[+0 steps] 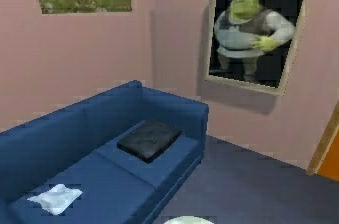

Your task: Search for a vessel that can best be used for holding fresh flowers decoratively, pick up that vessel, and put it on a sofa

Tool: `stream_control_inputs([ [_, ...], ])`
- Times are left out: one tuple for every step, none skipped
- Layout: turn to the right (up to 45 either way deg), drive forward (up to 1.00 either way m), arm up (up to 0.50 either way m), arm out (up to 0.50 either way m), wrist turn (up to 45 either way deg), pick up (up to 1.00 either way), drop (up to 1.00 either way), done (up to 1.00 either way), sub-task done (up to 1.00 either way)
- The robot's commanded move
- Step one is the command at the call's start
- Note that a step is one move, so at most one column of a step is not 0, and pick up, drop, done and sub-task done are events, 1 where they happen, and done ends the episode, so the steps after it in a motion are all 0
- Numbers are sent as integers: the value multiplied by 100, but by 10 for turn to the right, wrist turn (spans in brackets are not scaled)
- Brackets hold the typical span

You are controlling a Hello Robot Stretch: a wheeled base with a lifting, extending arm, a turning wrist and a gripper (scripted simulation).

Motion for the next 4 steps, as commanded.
stream_control_inputs([
  [-450,0,0,0,0,0,0,0,0],
  [-450,0,0,0,0,0,0,0,0],
  [-450,0,0,0,0,0,0,0,0],
  [-180,0,0,0,0,0,0,0,0],
])
